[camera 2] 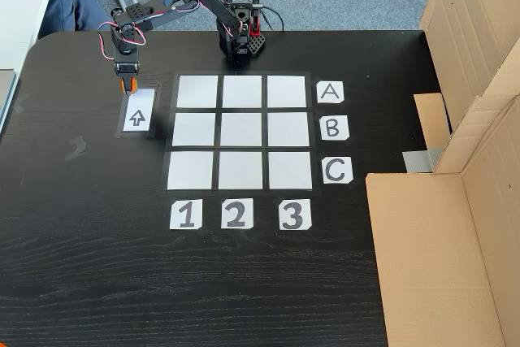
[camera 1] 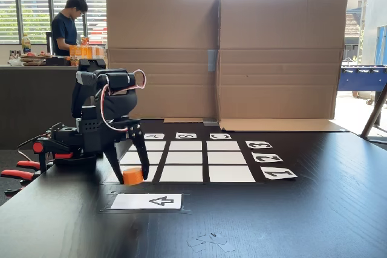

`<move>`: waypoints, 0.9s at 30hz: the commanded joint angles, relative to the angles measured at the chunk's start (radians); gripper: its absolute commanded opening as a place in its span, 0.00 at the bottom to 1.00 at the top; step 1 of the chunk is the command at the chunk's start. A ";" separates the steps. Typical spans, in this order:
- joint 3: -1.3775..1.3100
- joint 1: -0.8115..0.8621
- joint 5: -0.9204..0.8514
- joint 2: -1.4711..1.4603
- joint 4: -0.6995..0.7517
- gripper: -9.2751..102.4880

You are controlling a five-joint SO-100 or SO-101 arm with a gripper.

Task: Pick up the round, orange token and place it in the grid on square A1.

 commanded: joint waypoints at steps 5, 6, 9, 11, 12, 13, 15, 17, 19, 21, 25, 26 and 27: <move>0.012 0.031 -0.005 0.212 0.034 0.17; 0.018 0.035 -0.005 0.233 0.034 0.17; 0.035 0.048 -0.005 0.302 0.034 0.17; 0.049 0.057 -0.005 0.354 0.035 0.17; 0.058 0.061 -0.005 0.383 0.035 0.17; 0.069 0.066 -0.005 0.416 0.035 0.17; 0.098 0.074 -0.005 0.479 0.035 0.17; 0.135 0.078 -0.005 0.541 0.038 0.17; 0.187 0.080 -0.009 0.604 0.038 0.17; 0.256 0.081 -0.015 0.676 0.038 0.17; 0.422 0.075 -0.034 0.842 0.038 0.17; 0.468 0.075 -0.043 0.888 0.038 0.17; 0.512 0.075 -0.051 0.934 0.038 0.17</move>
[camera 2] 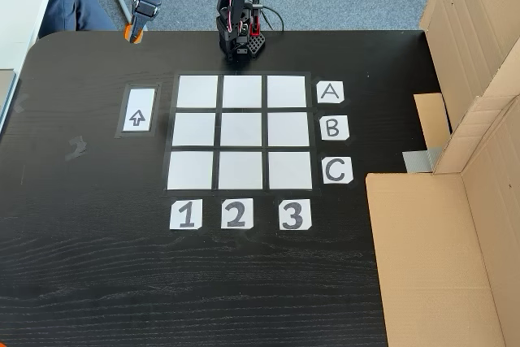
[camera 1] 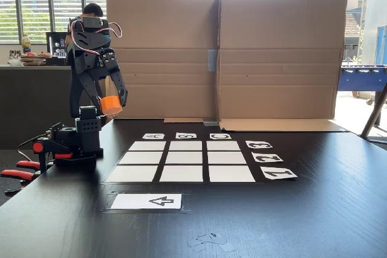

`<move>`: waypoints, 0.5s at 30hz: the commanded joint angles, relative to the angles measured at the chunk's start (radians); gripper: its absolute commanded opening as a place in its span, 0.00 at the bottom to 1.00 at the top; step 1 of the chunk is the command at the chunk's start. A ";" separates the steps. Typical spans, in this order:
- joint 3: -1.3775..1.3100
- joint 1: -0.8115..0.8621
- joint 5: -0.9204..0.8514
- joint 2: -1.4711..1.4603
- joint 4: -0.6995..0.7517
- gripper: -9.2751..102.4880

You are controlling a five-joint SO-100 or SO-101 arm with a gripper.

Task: Pick up the round, orange token and place it in the grid on square A1.

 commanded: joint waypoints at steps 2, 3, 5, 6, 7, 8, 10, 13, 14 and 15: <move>0.153 0.002 -0.037 0.202 0.003 0.17; 0.193 0.003 -0.046 0.242 0.003 0.17; 0.278 0.003 -0.061 0.318 0.003 0.17; 0.314 0.002 -0.067 0.347 0.003 0.17; 0.348 0.000 -0.072 0.376 0.003 0.17; 0.382 0.000 -0.080 0.402 0.003 0.17; 0.454 -0.003 -0.095 0.459 0.003 0.17; 0.561 -0.009 -0.114 0.546 0.003 0.17; 0.598 -0.011 -0.121 0.569 0.003 0.17; 0.630 -0.014 -0.127 0.586 0.003 0.17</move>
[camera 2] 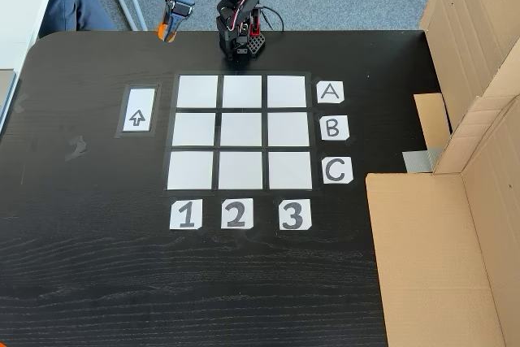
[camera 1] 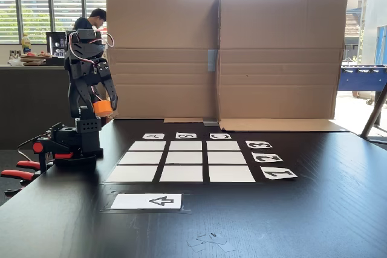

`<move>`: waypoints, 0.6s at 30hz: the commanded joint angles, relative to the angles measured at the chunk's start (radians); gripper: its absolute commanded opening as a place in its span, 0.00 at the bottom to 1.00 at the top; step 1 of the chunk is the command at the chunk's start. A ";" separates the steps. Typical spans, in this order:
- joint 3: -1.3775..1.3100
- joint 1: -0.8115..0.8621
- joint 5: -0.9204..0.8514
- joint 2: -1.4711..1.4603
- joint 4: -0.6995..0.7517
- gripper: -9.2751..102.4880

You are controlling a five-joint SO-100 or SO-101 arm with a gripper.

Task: Pick up the round, orange token and place it in the grid on square A1.

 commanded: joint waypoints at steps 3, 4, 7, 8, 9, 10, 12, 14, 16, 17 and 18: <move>0.135 -0.029 -0.031 0.075 0.003 0.17; 0.161 -0.037 -0.035 0.077 0.003 0.17; 0.232 -0.067 -0.051 0.077 0.000 0.17; 0.252 -0.080 -0.054 0.074 -0.003 0.17; 0.268 -0.094 -0.057 0.066 -0.006 0.17; 0.284 -0.106 -0.063 0.055 -0.008 0.17; 0.308 -0.137 -0.066 0.029 -0.015 0.17; 0.331 -0.170 -0.071 0.003 -0.026 0.17; 0.354 -0.206 -0.075 -0.026 -0.044 0.17; 0.362 -0.221 -0.075 -0.043 -0.057 0.17; 0.367 -0.238 -0.075 -0.061 -0.067 0.17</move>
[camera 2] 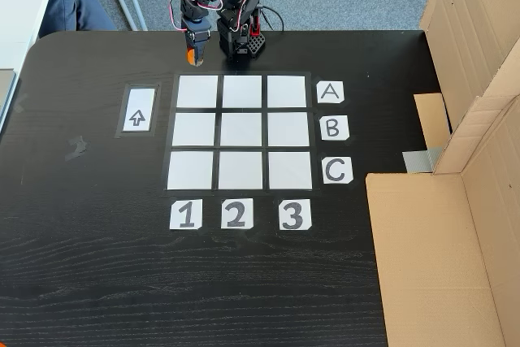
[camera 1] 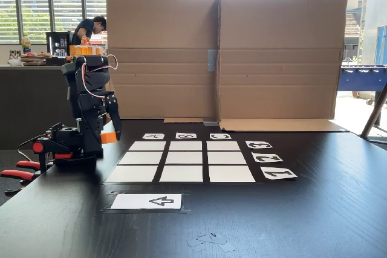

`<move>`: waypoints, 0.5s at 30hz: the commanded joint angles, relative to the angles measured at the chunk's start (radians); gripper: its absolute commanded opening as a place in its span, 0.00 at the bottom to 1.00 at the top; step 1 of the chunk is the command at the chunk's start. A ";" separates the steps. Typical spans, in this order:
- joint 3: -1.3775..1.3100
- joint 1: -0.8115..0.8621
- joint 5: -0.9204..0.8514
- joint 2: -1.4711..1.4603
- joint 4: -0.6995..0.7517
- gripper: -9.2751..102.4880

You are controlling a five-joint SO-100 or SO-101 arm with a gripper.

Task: Pick up the round, orange token and place it in the grid on square A1.

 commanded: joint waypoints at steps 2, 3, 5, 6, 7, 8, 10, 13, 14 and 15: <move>0.009 -0.064 -0.008 -0.063 -0.054 0.17; 0.011 -0.077 -0.008 -0.083 -0.069 0.17; 0.012 -0.098 -0.005 -0.124 -0.100 0.17; 0.014 -0.109 -0.003 -0.143 -0.117 0.17; 0.014 -0.115 -0.002 -0.161 -0.132 0.17; 0.015 -0.123 -0.002 -0.179 -0.149 0.17; 0.018 -0.133 -0.002 -0.215 -0.184 0.17; 0.020 -0.141 0.000 -0.262 -0.232 0.17; 0.020 -0.143 0.000 -0.279 -0.252 0.17; 0.020 -0.143 0.000 -0.298 -0.273 0.17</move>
